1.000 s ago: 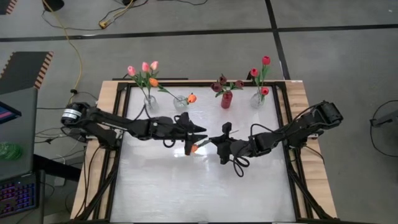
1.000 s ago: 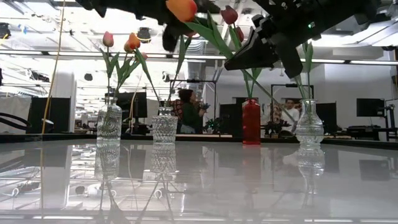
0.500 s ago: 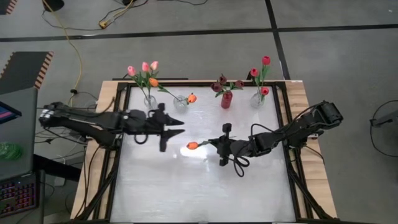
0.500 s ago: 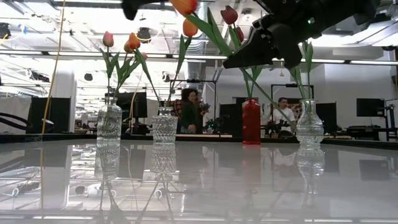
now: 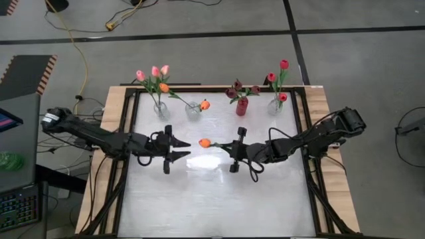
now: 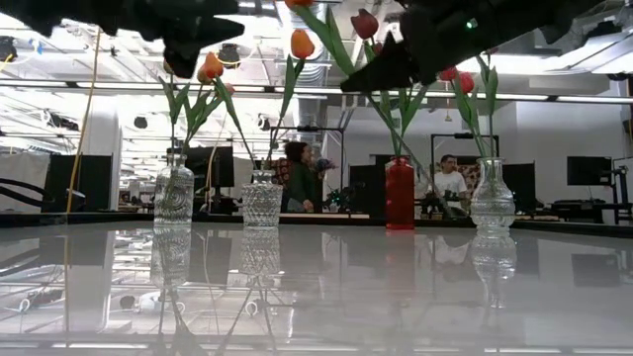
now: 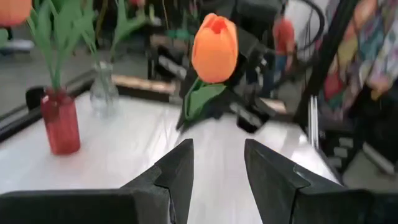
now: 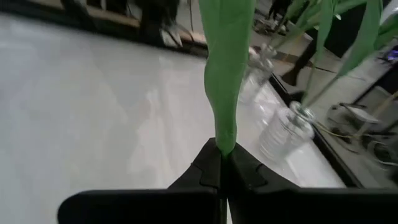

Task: Sort flowers into vase by color
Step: Put the orange flower into the middle transparent vase

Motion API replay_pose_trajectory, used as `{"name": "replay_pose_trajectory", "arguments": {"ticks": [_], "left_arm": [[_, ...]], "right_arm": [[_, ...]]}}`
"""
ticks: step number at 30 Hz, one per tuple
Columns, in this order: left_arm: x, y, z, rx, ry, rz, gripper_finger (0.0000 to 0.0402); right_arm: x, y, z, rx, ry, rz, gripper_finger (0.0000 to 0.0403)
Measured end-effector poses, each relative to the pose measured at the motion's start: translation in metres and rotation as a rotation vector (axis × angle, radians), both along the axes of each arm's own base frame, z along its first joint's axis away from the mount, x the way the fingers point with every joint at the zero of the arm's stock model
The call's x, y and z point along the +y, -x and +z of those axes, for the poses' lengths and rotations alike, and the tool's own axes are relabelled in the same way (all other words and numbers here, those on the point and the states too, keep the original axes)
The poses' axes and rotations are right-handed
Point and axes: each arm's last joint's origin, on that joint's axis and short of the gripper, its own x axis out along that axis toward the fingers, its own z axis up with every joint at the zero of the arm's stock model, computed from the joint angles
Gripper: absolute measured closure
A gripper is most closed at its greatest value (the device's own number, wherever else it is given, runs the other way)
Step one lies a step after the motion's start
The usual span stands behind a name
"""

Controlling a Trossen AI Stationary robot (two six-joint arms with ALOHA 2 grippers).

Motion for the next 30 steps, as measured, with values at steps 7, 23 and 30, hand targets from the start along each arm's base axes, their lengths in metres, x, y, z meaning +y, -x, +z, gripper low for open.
{"name": "replay_pose_trajectory", "arguments": {"ticks": [7, 23, 30], "left_arm": [[-0.005, -0.029, -0.015, -0.110, -0.067, 0.069, 0.0272], [-0.021, -0.115, -0.008, -0.131, -0.252, 0.245, 0.0272], [-0.021, -0.119, -0.006, -0.126, -0.245, 0.312, 0.0272]], "right_arm": [[-0.004, -0.005, 0.011, -0.132, -0.081, 0.025, 0.0373], [-0.006, -0.007, 0.018, -0.205, -0.096, 0.022, 0.0370], [-0.006, -0.007, 0.019, -0.212, -0.095, 0.023, 0.0370]]}}
